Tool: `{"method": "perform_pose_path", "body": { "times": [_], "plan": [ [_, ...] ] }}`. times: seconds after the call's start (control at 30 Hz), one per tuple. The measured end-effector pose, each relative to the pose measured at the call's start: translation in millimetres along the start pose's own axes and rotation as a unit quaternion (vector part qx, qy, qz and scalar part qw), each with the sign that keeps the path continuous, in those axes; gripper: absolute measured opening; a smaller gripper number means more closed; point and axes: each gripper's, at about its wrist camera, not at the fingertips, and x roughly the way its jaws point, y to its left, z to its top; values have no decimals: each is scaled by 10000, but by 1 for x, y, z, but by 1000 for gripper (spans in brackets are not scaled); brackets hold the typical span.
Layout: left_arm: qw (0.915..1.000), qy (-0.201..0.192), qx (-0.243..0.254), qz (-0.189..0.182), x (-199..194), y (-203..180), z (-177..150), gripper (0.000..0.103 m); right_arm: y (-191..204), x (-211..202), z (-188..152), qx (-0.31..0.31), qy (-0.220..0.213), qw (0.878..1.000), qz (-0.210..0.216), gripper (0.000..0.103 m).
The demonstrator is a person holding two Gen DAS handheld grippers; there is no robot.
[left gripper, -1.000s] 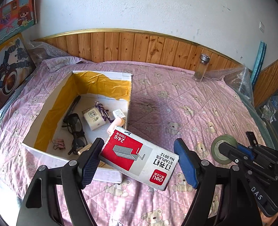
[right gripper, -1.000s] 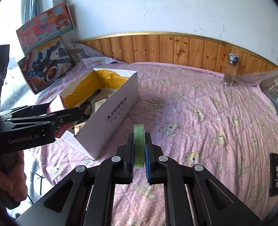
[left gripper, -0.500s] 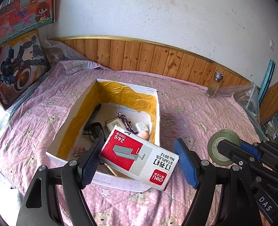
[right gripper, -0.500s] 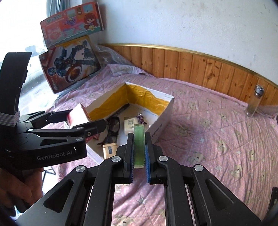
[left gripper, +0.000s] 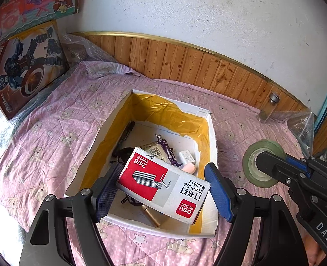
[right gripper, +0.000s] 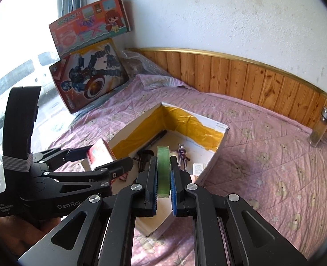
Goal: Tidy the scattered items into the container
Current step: 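Carry the staples box with the left tool while the right tool carries the tape over the box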
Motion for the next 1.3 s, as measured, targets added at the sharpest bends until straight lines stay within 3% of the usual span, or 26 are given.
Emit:
{"method": "perform_pose_path", "body": {
  "times": [0.4, 0.6, 0.9, 1.3],
  "plan": [
    [9966, 471, -622, -250, 47, 26, 21, 76, -24, 61, 32, 215, 363, 9990, 171, 10],
    [9974, 461, -522, -203, 61, 33, 46, 76, -37, 86, 32, 579, 662, 9954, 384, 10],
    [9979, 566, -297, -124, 89, 45, 80, 76, -25, 110, 13, 576, 1102, 9901, 654, 10],
    [9939, 1074, -38, -254, 141, 47, 110, 76, -9, 132, -7, 717, 1777, 9741, 1201, 10]
  ]
}}
